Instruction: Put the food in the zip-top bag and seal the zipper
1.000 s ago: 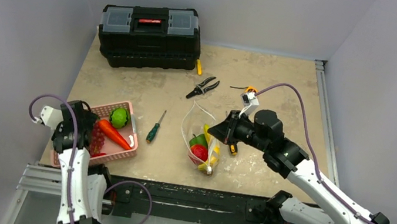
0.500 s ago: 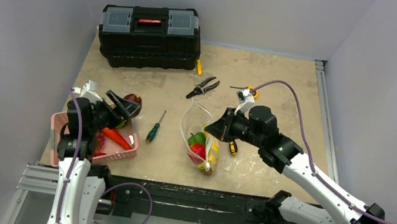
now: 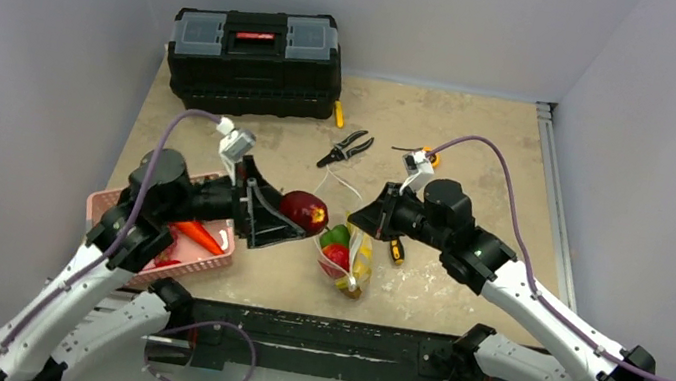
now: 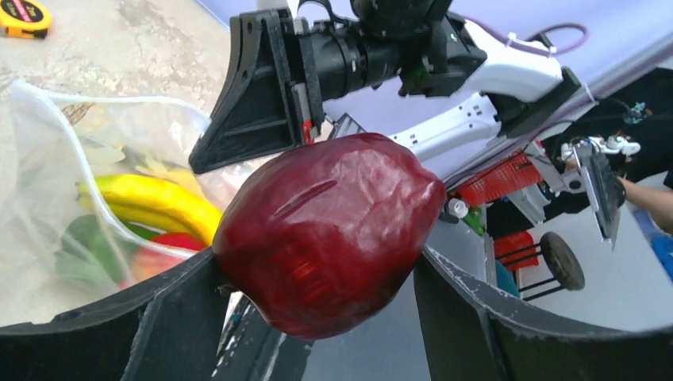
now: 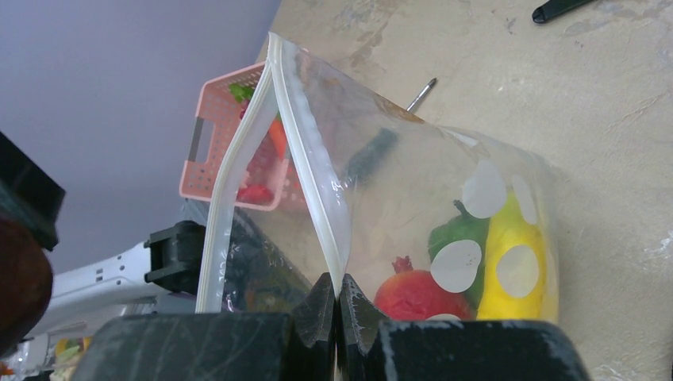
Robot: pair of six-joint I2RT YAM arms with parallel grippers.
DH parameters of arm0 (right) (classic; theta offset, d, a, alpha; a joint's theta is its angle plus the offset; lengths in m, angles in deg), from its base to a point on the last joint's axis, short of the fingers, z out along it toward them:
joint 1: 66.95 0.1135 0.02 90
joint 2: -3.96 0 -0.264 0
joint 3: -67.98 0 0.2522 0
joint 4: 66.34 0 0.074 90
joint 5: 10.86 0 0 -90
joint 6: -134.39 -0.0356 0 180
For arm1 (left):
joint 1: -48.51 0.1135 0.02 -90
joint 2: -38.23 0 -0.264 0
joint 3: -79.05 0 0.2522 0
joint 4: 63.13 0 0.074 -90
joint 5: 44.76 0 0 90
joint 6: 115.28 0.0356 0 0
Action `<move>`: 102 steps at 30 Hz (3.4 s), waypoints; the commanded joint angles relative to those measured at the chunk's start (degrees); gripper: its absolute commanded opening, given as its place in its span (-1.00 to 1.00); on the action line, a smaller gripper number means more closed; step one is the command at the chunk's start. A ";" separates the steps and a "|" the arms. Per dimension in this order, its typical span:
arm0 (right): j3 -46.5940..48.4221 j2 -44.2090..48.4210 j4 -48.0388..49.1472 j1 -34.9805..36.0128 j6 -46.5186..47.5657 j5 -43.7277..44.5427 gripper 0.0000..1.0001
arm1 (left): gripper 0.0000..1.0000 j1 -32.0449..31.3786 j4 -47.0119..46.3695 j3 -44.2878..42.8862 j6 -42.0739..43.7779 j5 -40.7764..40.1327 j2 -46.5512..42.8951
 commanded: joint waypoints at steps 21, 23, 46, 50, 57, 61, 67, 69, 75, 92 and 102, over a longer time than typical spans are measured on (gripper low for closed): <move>1.53 3.16 2.30 0.17 -0.91 1.21 -1.00 | -0.20 -22.34 29.38 -22.70 -0.77 -41.04 28.35; 1.32 3.37 2.23 0.18 -0.92 1.22 -1.00 | -0.16 -22.43 29.52 -22.62 -0.74 -41.05 28.60; 0.78 4.10 2.03 0.18 -0.85 1.45 -1.00 | 0.83 -22.43 30.54 -24.83 1.35 -39.94 26.09; 0.57 4.35 1.58 0.17 -0.89 2.04 -1.00 | 0.77 -22.39 31.26 -24.96 1.63 -40.06 22.36; 0.77 5.88 -0.18 0.18 -0.81 4.73 -1.00 | 0.78 -22.38 45.51 -27.29 5.37 -51.46 15.72; -0.12 7.34 0.11 0.13 -1.72 6.32 -1.00 | 0.79 -22.26 52.97 -26.51 8.66 -61.60 11.71; 0.04 8.15 -0.56 0.17 -1.67 7.38 -1.00 | 0.90 -20.75 58.65 -21.45 10.80 -69.42 6.51; 0.16 8.23 -0.86 0.16 -1.31 7.49 -1.00 | 0.93 -17.94 58.70 -19.21 11.46 -68.53 5.77; -0.39 8.16 0.03 0.18 -1.23 8.34 -1.00 | 1.00 -5.08 52.56 -15.20 16.88 -57.70 8.64; 1.05 4.37 -0.11 0.16 0.14 5.42 -1.00 | 1.00 18.61 39.84 -11.50 20.68 -59.34 27.19; 1.46 3.37 -0.63 0.18 1.69 3.44 -1.00 | 1.00 22.38 38.40 -12.76 18.40 -61.81 37.05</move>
